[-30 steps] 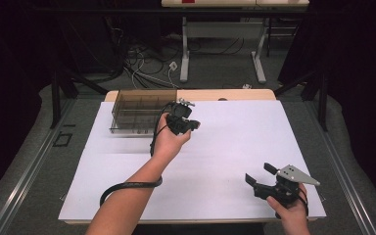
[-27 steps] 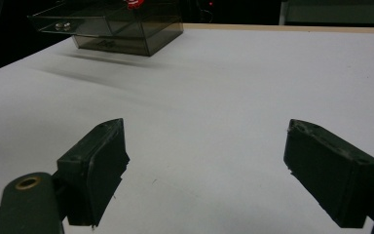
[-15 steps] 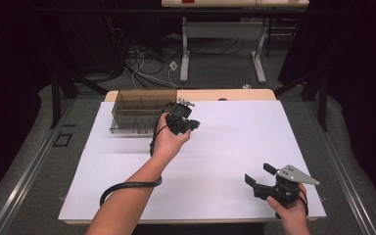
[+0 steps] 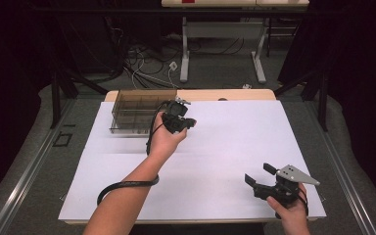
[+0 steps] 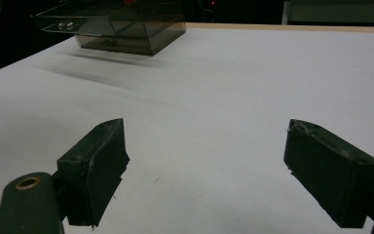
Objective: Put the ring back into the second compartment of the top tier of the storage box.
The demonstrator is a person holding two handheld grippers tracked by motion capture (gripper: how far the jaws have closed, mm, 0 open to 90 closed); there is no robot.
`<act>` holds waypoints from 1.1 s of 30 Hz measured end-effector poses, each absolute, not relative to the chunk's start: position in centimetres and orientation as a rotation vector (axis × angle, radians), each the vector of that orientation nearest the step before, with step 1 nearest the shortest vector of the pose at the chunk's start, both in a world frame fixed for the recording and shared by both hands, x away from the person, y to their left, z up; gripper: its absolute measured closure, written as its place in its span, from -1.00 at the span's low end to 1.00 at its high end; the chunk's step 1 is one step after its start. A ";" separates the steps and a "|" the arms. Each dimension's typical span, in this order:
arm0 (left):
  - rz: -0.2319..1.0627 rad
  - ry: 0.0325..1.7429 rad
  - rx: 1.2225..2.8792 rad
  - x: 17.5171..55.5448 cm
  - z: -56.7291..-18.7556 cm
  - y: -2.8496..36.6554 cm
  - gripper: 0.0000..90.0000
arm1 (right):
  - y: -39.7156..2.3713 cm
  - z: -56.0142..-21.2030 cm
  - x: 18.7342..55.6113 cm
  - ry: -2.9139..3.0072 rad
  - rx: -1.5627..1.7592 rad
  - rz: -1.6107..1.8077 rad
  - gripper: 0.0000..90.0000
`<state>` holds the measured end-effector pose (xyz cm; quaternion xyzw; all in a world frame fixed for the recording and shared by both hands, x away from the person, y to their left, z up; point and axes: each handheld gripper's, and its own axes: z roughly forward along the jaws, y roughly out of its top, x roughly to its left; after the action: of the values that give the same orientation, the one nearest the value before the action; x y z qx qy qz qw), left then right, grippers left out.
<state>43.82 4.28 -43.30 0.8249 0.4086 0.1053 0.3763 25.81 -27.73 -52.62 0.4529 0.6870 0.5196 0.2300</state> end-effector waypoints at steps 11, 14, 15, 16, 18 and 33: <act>0.275 1.050 2.112 44.0 -43.0 4.9 0.99 | -27.7 -52.6 25.8 1.886 1.245 1.432 -0.67; 0.280 1.049 2.115 44.0 -42.8 5.1 0.99 | -27.7 -52.6 25.8 1.897 1.241 1.432 -0.67; 0.283 1.048 2.115 44.0 -42.8 5.1 0.99 | -27.7 -52.6 25.8 1.902 1.244 1.426 -0.67; 0.285 1.045 2.118 44.0 -42.7 5.1 0.99 | -27.7 -52.6 25.8 1.895 1.246 1.422 -0.67; 0.291 1.045 2.117 44.0 -42.7 5.1 0.99 | -27.7 -52.6 25.8 1.895 1.247 1.422 -0.67; 0.367 1.022 2.150 44.4 -41.8 6.0 0.99 | -27.7 -52.7 25.8 1.880 1.243 1.440 -0.67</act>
<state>44.36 5.99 -41.84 0.8334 0.3963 0.1421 0.3581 25.83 -27.71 -52.66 0.4521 0.6839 0.5237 0.2315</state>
